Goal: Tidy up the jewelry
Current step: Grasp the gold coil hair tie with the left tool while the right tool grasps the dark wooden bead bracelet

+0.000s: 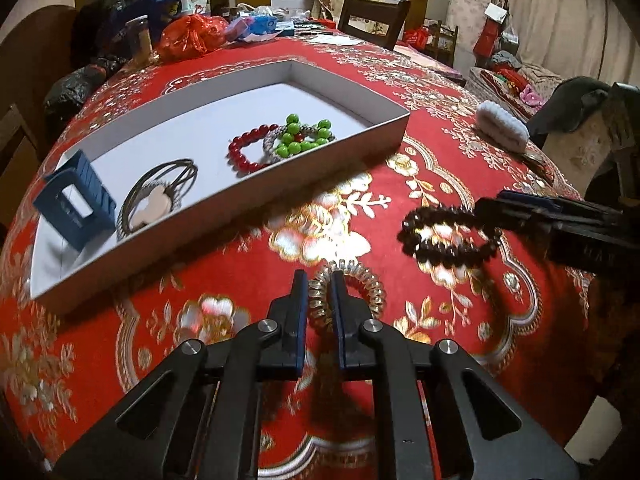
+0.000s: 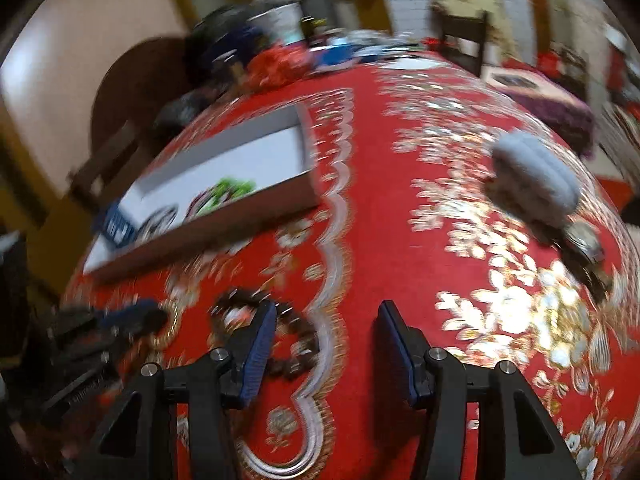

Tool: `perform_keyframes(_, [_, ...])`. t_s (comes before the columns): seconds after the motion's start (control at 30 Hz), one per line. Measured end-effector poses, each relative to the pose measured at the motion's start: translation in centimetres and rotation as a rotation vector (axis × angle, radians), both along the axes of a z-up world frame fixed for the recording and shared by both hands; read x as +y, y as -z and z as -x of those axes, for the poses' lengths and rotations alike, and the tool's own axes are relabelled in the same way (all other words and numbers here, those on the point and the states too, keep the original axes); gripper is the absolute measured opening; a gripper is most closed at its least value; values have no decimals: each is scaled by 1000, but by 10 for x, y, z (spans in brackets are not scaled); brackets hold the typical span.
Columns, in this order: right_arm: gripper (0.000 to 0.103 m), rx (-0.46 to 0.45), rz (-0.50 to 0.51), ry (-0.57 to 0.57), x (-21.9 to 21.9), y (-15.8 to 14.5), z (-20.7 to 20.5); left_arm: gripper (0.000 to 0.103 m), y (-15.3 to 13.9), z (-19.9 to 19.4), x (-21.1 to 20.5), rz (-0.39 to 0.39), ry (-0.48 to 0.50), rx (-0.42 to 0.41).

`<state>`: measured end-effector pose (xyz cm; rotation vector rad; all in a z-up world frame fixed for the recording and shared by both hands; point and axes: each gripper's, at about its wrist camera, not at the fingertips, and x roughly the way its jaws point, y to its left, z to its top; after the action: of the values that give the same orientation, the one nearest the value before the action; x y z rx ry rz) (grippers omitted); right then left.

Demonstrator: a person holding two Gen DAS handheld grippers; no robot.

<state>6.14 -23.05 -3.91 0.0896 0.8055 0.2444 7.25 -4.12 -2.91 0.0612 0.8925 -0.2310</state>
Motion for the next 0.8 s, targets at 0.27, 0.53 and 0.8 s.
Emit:
perform_keyframes(0.27, [39, 3, 243, -83, 35, 7, -1, 10, 0, 4, 5, 22, -10, 5])
perform_keyframes(0.53, [8, -7, 249, -79, 35, 7, 11, 10, 0, 4, 5, 19, -10, 4])
perform_keyframes(0.8, [8, -90, 157, -58, 31, -6, 20, 10, 0, 5, 4, 9, -10, 1])
